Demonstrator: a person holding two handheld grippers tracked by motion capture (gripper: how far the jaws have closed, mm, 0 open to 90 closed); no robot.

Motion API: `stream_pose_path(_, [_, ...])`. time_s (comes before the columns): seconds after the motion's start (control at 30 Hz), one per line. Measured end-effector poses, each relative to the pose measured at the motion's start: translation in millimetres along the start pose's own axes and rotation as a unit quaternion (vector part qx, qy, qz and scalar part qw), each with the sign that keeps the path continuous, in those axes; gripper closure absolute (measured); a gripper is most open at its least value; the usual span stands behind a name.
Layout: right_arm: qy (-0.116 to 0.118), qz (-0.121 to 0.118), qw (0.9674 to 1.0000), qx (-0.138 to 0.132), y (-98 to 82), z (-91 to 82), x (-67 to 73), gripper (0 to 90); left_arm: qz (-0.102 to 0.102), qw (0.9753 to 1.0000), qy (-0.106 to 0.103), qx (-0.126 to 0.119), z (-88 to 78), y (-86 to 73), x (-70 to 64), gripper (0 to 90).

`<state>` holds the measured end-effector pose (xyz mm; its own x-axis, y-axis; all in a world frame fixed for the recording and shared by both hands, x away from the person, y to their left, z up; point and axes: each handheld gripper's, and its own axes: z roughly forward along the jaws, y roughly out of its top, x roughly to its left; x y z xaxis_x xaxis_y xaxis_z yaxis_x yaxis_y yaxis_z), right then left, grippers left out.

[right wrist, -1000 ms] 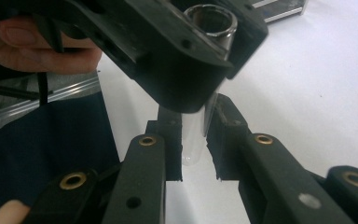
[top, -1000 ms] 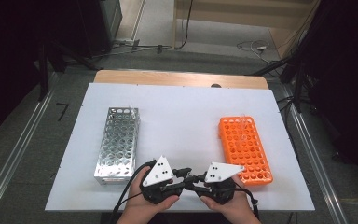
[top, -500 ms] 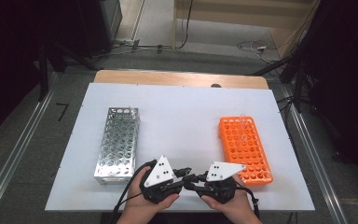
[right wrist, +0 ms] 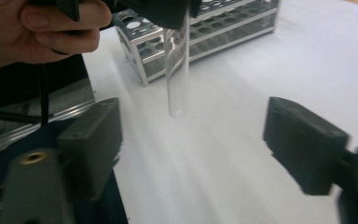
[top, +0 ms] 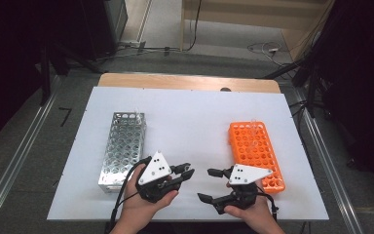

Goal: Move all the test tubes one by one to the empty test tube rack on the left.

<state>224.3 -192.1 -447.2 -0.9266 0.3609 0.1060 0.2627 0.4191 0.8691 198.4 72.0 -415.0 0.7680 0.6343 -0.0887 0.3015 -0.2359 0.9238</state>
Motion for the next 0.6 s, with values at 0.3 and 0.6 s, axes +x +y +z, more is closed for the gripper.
stream_pose_path(0.3, [-0.012,0.019,0.9996,-0.016,-2.5,-18.6,-11.7,0.4,-0.006,0.9997,0.021,-0.006,-6.4,7.3,17.3,76.4])
stream_pose_path(0.6, [-0.028,0.038,0.9987,-0.018,-6.9,-33.6,-23.3,0.0,-0.013,0.9986,0.047,-0.018,-14.0,16.9,39.8,76.4])
